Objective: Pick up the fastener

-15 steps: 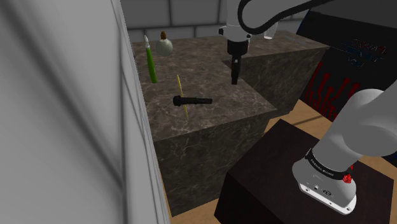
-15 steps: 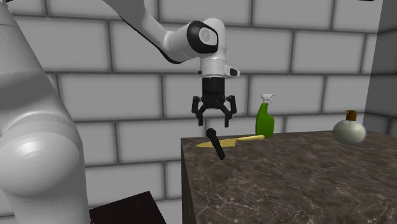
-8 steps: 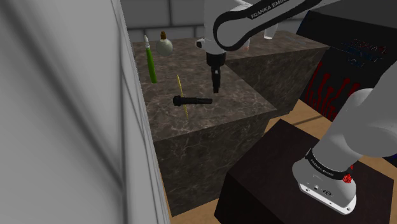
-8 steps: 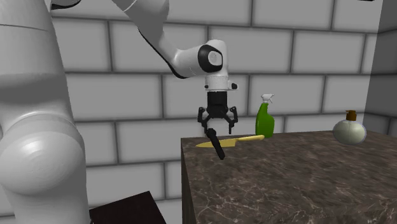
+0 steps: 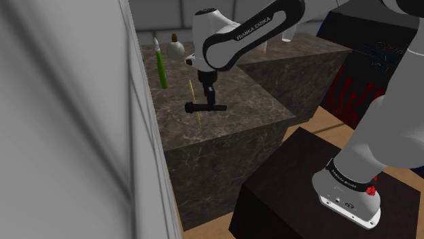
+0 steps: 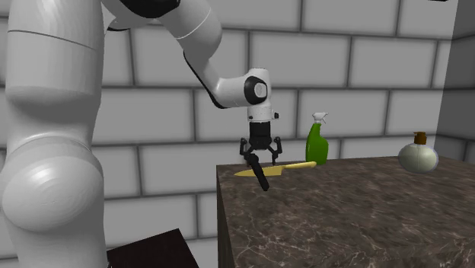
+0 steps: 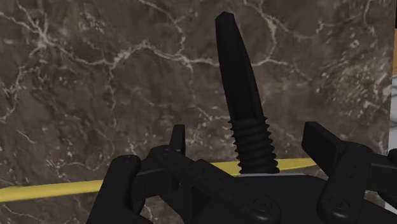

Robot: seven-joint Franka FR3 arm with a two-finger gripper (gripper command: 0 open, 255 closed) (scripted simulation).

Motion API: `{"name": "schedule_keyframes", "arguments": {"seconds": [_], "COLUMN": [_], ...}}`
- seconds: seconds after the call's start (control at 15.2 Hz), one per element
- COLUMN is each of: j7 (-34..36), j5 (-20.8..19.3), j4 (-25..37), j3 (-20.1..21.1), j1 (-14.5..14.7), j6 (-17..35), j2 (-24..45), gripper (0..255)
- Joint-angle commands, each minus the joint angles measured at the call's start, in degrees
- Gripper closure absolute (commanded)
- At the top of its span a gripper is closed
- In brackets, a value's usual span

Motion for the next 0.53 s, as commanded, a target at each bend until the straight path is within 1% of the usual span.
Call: {"name": "schedule_keyframes", "arguments": {"seconds": [0.0, 0.4, 0.46], "j7": [-0.4, 0.3, 0.3], "j5": [-0.2, -1.1, -1.1], "j4": [0.3, -1.3, -1.4], "j3": [0.2, 0.0, 0.0], "j1": [0.2, 0.3, 0.3], "j6": [1.3, 5.8, 5.8], "j2": [1.4, 4.3, 4.3], "gripper": [0, 0, 0]}}
